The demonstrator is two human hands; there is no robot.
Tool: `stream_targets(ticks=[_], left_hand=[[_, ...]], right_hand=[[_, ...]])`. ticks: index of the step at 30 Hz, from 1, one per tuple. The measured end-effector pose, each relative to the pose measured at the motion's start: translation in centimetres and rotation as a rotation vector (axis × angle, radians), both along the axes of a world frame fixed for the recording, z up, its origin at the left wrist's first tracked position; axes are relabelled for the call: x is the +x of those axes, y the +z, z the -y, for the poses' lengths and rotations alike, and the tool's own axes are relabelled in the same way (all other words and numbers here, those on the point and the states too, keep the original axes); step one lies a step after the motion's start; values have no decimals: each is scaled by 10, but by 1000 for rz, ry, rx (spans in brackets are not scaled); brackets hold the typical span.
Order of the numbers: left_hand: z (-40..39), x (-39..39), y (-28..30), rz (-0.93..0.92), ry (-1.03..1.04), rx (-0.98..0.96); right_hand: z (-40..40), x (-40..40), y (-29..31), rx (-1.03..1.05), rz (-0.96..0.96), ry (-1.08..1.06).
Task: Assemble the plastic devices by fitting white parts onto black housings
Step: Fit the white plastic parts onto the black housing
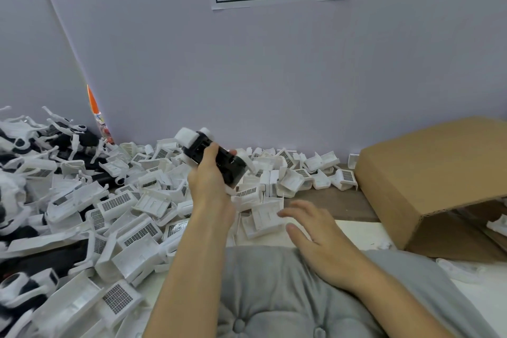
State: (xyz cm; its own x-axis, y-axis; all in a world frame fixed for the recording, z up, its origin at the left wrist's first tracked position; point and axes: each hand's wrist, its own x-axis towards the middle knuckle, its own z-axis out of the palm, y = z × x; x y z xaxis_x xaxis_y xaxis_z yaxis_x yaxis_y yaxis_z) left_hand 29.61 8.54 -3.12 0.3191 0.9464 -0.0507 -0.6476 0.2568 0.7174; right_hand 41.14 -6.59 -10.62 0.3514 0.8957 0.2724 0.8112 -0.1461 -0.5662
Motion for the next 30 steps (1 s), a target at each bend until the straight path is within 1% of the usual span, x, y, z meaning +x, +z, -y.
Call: stream_targets(ticks=[5,8,11,14,17,19,22,24,26,28,30], left_hand=[[5,6,-4,-59,-4,22],[12,13,-8,-111,-30,68],[16,17,-9,-141,-50,92],[18,18,-10,-157,-68,83],[19,17,-10,-170,-71,71],[19,18,-11,-186,-62,78],[20,21,-13,-210,-79,112],[24,24,-15,-222,-123,136],[30,29,-17,-218,-183,155],[36,34,-20,-215,-241,176],[42,39,-23,-202,-297,189]], right_hand=[[0,-4,1,-266,96,88],[-2,-3,0,-316,120,102],[-2,-2,0,-255,134,86],[-2,0,-2,-152,104,83],[-5,3,-3,22,74,33],[-6,4,-2,154,23,-63],[-5,11,-2,319,-119,-220],[-3,16,-2,402,-247,-314],[-2,23,-1,496,-470,-390],[-1,29,2,578,-738,-452],[2,33,9,660,-1032,-447]])
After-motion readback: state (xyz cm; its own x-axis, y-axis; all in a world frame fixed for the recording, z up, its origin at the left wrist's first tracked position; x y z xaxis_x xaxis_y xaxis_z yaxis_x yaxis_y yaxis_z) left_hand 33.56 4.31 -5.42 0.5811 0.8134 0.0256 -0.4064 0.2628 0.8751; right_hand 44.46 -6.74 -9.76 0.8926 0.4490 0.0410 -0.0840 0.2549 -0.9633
